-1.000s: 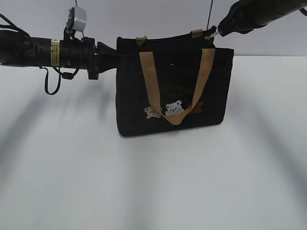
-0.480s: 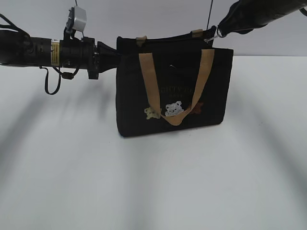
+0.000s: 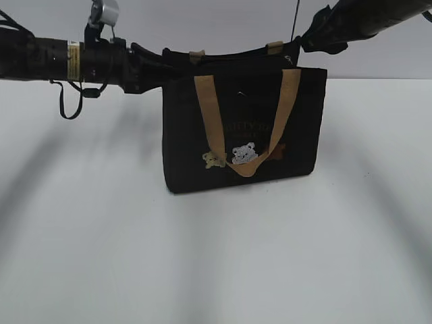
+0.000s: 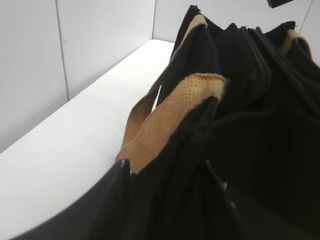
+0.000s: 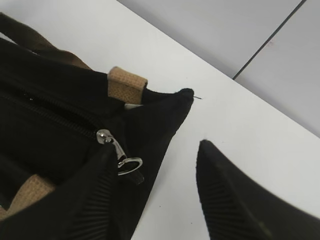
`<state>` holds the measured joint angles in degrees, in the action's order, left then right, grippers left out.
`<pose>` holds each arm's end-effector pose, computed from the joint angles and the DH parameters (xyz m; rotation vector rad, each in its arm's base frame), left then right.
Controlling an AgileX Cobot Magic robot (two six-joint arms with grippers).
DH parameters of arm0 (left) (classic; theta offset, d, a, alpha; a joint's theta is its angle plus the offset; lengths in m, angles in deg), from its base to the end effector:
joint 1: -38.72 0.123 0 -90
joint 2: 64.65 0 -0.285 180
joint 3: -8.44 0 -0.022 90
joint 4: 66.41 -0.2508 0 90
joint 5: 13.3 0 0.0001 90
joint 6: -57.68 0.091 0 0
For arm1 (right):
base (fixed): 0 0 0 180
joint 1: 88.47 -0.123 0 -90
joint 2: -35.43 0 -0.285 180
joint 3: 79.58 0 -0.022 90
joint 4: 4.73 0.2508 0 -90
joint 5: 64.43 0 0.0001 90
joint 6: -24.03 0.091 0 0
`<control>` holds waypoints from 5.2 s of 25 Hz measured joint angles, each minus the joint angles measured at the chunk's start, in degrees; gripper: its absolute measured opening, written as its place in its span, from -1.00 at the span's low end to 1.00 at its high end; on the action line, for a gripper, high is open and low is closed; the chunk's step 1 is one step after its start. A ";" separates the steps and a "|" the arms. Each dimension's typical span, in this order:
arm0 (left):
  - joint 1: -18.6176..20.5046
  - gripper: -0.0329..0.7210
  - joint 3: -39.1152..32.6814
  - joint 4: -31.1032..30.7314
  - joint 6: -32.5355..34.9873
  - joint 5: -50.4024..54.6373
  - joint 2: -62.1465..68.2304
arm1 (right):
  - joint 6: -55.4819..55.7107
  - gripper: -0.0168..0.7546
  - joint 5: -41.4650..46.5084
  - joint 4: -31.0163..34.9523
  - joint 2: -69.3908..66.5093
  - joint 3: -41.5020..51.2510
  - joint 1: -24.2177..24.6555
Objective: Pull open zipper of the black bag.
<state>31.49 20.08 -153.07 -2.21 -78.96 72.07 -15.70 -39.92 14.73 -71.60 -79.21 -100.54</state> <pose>0.4449 -0.1398 0.1746 1.0984 1.5202 -0.9779 0.3862 0.0955 0.2827 -0.7331 2.1517 0.0677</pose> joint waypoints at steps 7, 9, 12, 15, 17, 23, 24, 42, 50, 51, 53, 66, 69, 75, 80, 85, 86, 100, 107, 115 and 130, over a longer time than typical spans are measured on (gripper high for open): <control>-0.07 0.02 -0.05 -12.69 -12.80 12.35 -9.47 | 0.00 0.07 0.84 -1.11 2.18 0.00 0.00; -0.07 0.02 -0.05 -13.28 -19.09 15.26 -11.85 | 0.00 0.07 1.18 -1.29 3.01 0.00 0.00; -0.07 0.02 -0.05 -13.33 -27.15 19.56 -14.78 | 0.00 0.07 2.95 -1.29 4.15 0.00 0.00; -0.07 0.02 -0.05 -13.33 -31.93 24.88 -16.65 | 0.00 0.07 6.60 -1.29 5.53 0.00 0.00; -0.07 0.02 -0.19 -13.33 -32.90 30.45 -17.74 | 0.00 0.07 9.11 -1.29 6.64 0.00 0.00; -0.29 0.04 -4.37 -13.22 -41.97 56.76 -21.01 | 7.51 0.07 14.58 -1.36 10.43 0.00 0.19; -0.17 0.05 -5.75 -13.22 -42.64 60.55 -21.41 | 9.53 0.07 15.54 -1.42 10.80 0.00 0.19; -5.22 0.44 -16.03 64.96 25.59 97.28 -28.31 | 21.66 0.07 29.59 -2.34 13.36 0.00 0.19; -5.92 0.44 -15.90 85.55 44.85 119.96 -36.91 | 34.32 0.07 43.70 -12.45 13.36 0.00 4.32; -5.99 0.44 -15.90 86.67 45.68 122.89 -37.76 | 34.39 0.07 44.37 -12.83 13.36 0.00 6.02; -5.99 0.44 -15.90 86.67 46.52 127.94 -40.02 | 34.34 0.07 44.57 -13.12 13.78 0.19 9.21; -5.99 0.43 -29.85 86.67 46.14 135.12 -72.52 | 32.54 0.07 45.02 -8.76 41.14 25.71 12.31; -5.99 0.43 -34.41 86.18 45.99 134.71 -84.11 | 31.36 0.07 45.20 -8.42 48.92 30.47 12.31; -5.99 0.42 -43.14 85.74 46.94 132.10 -101.43 | 30.88 0.07 45.38 -6.26 65.69 37.52 12.31; -5.99 0.41 -50.17 85.66 48.11 131.81 -112.37 | 28.46 0.07 45.43 -5.74 80.15 41.15 12.31; -5.99 0.41 -54.45 85.12 48.48 130.52 -121.41 | 23.90 0.07 45.49 -5.60 93.89 41.83 12.31; -5.99 0.41 -55.25 85.12 49.09 130.17 -122.75 | 23.58 0.07 45.49 -5.60 96.09 41.83 12.31; -5.99 0.41 -57.82 86.21 55.38 126.99 -129.26 | 22.95 0.07 39.93 -5.97 99.74 49.59 12.31; -5.99 0.41 -57.83 86.15 55.38 126.83 -129.26 | 22.95 0.07 38.58 -6.10 99.74 50.07 12.31; 1.24 0.41 -57.88 86.26 55.38 126.83 -129.26 | 22.95 0.07 38.55 -6.04 99.74 50.07 12.31; 4.08 0.40 -57.88 86.04 55.40 126.83 -129.26 | 22.95 0.07 38.55 -6.00 99.74 50.07 12.31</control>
<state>35.57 -37.80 -67.03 53.19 47.87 -57.19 7.26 -1.37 8.73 28.14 -29.14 -88.24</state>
